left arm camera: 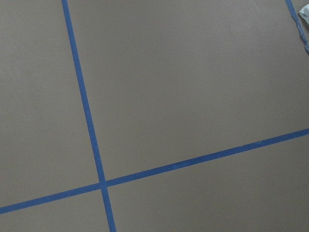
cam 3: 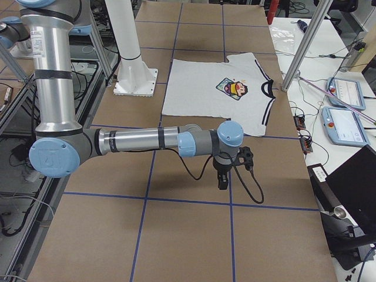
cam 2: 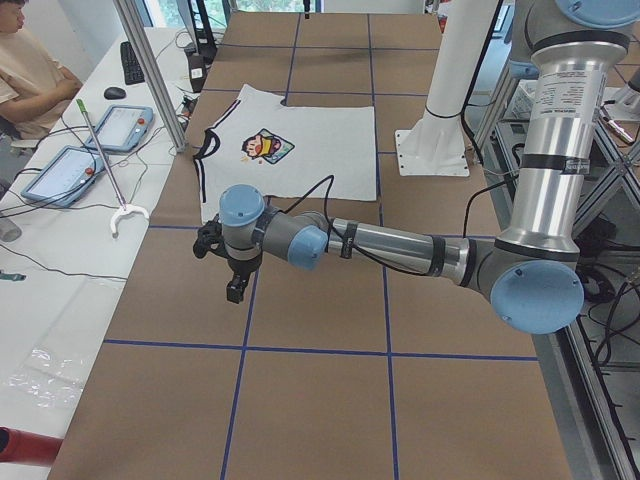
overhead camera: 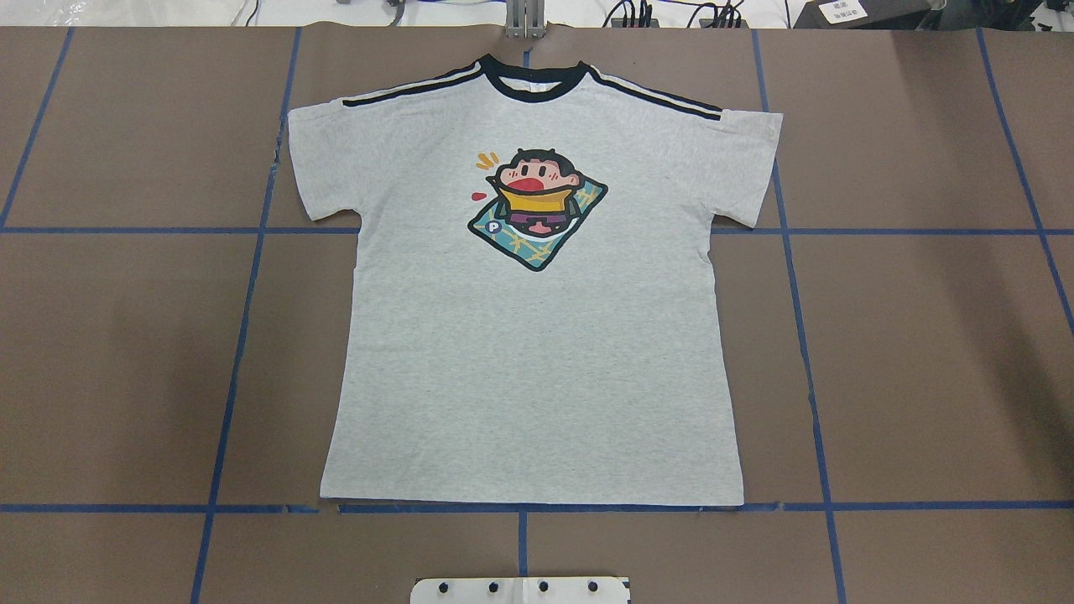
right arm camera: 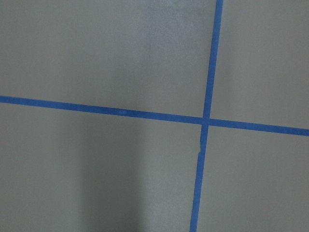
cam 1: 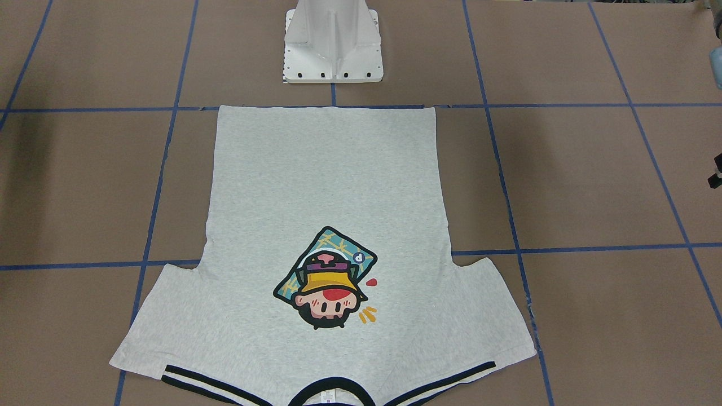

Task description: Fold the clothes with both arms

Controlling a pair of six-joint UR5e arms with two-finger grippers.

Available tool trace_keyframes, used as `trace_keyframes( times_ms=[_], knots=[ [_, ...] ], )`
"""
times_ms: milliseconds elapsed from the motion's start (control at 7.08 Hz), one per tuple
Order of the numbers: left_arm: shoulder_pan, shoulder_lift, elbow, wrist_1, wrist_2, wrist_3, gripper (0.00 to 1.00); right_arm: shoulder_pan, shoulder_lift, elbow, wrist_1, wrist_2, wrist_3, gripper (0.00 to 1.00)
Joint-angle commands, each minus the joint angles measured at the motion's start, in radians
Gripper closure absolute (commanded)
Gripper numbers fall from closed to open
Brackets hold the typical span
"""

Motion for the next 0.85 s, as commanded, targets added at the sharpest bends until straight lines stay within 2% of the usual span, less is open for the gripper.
trace_keyframes(
  times_ms=[0, 141, 424, 706],
  knots=[
    [0.000, -0.004, -0.001, 0.003, -0.001, -0.001, 0.00, -0.002, -0.016, 0.000, 0.014, -0.004, 0.002, 0.00],
    [0.001, 0.002, 0.002, 0.000, 0.000, -0.001, 0.00, -0.002, -0.016, 0.000, 0.015, 0.001, -0.001, 0.00],
    [0.000, 0.000, -0.010, 0.002, -0.003, -0.011, 0.00, -0.009, -0.018, -0.013, 0.105, 0.018, 0.008, 0.00],
    [0.001, 0.006, -0.011, 0.003, -0.004, -0.009, 0.00, -0.104, -0.004, -0.019, 0.212, 0.027, 0.013, 0.00]
  ],
)
